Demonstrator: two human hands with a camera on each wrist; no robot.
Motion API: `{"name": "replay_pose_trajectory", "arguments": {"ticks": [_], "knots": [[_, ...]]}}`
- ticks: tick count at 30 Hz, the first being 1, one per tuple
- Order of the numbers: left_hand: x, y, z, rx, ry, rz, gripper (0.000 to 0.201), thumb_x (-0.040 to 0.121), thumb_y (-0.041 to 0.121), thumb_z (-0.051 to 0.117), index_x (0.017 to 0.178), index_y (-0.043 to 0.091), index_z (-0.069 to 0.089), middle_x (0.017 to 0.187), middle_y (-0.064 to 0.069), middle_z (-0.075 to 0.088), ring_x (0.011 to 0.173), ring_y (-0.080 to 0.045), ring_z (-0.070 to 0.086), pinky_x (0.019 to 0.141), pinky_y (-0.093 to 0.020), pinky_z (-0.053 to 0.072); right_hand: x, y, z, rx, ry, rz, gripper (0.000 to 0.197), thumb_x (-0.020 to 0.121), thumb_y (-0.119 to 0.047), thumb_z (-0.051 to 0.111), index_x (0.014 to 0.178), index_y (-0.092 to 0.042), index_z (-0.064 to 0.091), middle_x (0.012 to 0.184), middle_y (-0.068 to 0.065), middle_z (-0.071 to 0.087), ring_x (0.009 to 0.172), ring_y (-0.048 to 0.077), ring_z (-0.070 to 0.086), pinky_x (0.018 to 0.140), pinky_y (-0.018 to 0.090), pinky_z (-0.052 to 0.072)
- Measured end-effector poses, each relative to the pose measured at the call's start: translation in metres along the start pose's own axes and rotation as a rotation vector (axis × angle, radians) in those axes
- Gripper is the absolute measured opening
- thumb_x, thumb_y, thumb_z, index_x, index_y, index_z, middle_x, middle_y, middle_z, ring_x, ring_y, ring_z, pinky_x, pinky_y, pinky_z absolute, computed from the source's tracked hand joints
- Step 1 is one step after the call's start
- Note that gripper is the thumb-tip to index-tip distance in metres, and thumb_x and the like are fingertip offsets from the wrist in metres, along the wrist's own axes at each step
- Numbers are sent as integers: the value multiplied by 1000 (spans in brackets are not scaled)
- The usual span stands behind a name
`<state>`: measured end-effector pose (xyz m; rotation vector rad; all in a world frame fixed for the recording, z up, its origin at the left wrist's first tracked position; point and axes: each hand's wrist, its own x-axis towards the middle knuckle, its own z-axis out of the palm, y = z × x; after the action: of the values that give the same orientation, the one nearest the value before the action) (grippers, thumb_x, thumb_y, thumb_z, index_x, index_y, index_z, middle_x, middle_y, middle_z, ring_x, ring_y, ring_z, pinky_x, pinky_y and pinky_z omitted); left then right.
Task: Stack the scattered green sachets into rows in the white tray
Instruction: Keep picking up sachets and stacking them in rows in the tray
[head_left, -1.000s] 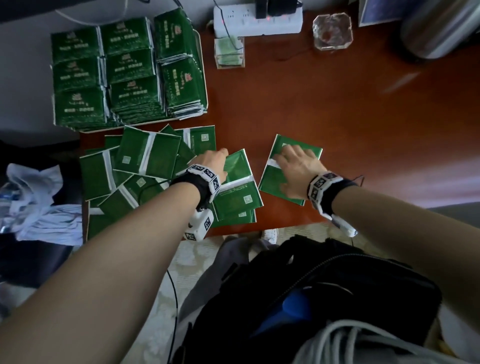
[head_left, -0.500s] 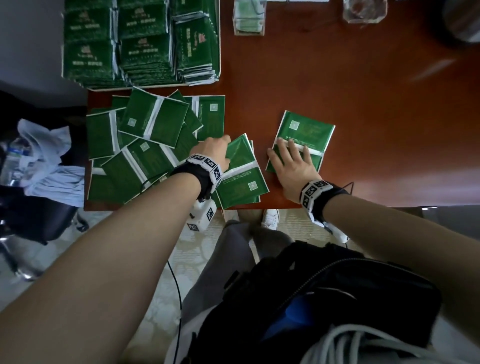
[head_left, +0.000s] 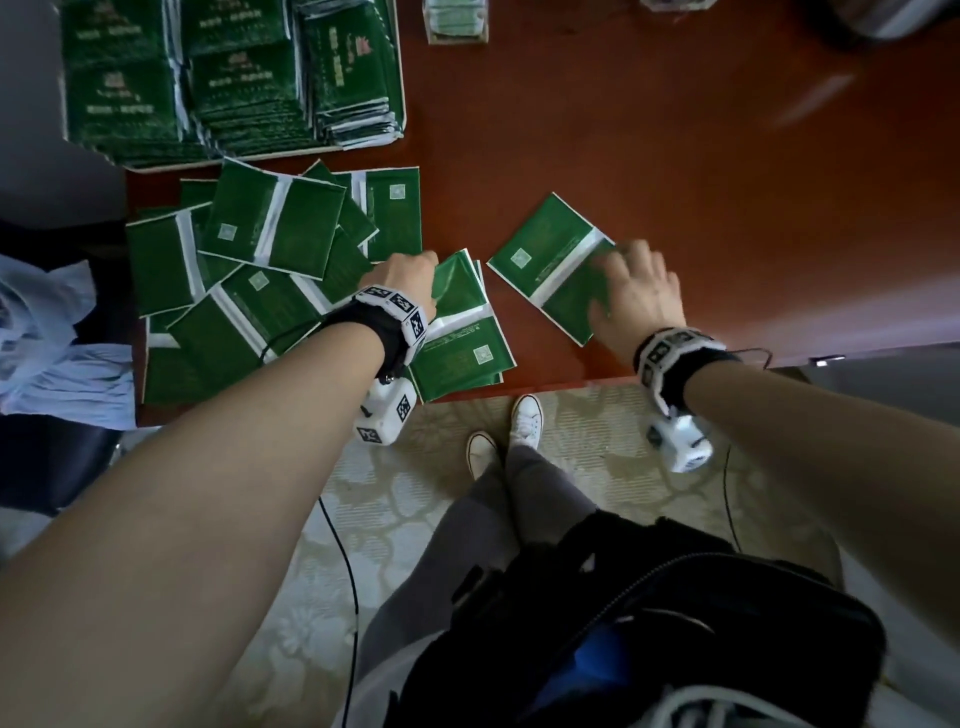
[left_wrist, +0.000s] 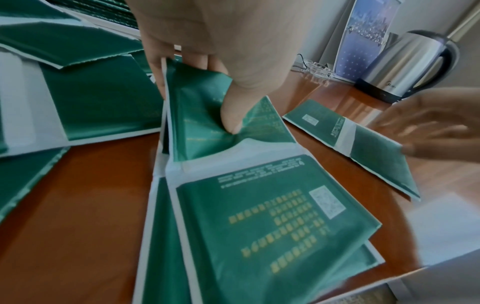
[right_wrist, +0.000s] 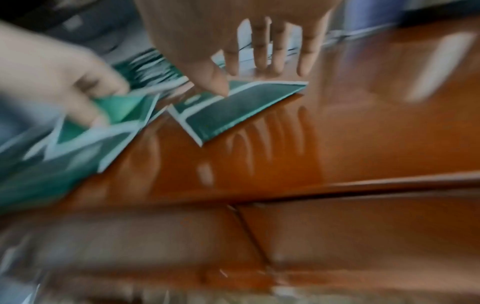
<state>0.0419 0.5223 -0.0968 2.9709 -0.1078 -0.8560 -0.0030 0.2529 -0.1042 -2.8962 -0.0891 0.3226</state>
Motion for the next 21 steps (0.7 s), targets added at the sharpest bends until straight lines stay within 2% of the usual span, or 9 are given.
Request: {"name": "replay_pose_trajectory", "arguments": {"ticks": [1, 3, 4, 6, 8, 12, 14, 17, 21], "knots": [[1, 0, 1, 4, 1, -4, 21, 91, 15, 67, 106, 10, 52, 80, -8, 59, 70, -26, 61, 60, -35, 51, 4, -4, -1, 84, 38, 195, 56, 84, -27, 69, 132, -9, 45, 135, 15, 41, 120, 36, 44, 98, 50, 43], [2, 0, 2, 9, 5, -10, 21, 91, 14, 67, 106, 9, 52, 84, -10, 60, 71, -27, 60, 61, -35, 50, 14, -13, 0, 254, 9, 549, 75, 79, -44, 78, 132, -7, 39, 132, 14, 41, 119, 36, 46, 96, 48, 44], [2, 1, 3, 15, 11, -12, 21, 91, 12, 67, 106, 9, 52, 85, -10, 61, 72, -28, 60, 62, -35, 50, 20, -16, 1, 313, -17, 672, 83, 74, -47, 81, 132, -7, 37, 133, 15, 41, 119, 36, 48, 96, 47, 45], [4, 3, 4, 29, 10, -26, 21, 91, 10, 66, 107, 9, 52, 85, -10, 60, 72, -28, 59, 63, -35, 50, 31, -20, 3, 373, -68, 824, 89, 71, -45, 86, 132, -8, 34, 133, 15, 41, 118, 36, 52, 95, 44, 47], [6, 5, 5, 32, -1, -55, 20, 91, 10, 66, 107, 9, 53, 83, -10, 58, 72, -28, 59, 64, -35, 50, 42, -21, 5, 432, -90, 899, 86, 72, -35, 87, 133, -9, 32, 133, 15, 43, 115, 34, 55, 93, 41, 49], [9, 7, 1, 41, -35, -94, 20, 90, 10, 65, 107, 9, 55, 78, -8, 55, 72, -27, 60, 62, -35, 49, 56, -20, 3, 476, -59, 845, 80, 76, -18, 82, 136, -8, 29, 135, 17, 46, 113, 33, 57, 87, 36, 47], [10, 6, -3, 38, -73, -105, 23, 89, 12, 66, 110, 11, 56, 83, -9, 59, 73, -29, 60, 63, -35, 50, 58, -19, -1, 490, -52, 768, 75, 78, -9, 77, 135, -8, 28, 131, 16, 49, 112, 34, 56, 88, 37, 47], [14, 5, -15, -2, -134, -112, 28, 88, 15, 67, 115, 12, 61, 92, -11, 66, 78, -30, 63, 66, -34, 51, 63, -16, -16, 522, -72, 654, 60, 82, 1, 60, 132, -10, 30, 109, 12, 47, 96, 31, 53, 84, 41, 52], [19, 10, -36, -112, -96, -165, 40, 86, 15, 68, 126, 17, 60, 109, -10, 68, 83, -27, 60, 69, -32, 50, 82, -1, -49, 467, -128, 459, 54, 82, 0, 53, 132, -13, 37, 101, 9, 45, 83, 30, 55, 74, 39, 56]]}}
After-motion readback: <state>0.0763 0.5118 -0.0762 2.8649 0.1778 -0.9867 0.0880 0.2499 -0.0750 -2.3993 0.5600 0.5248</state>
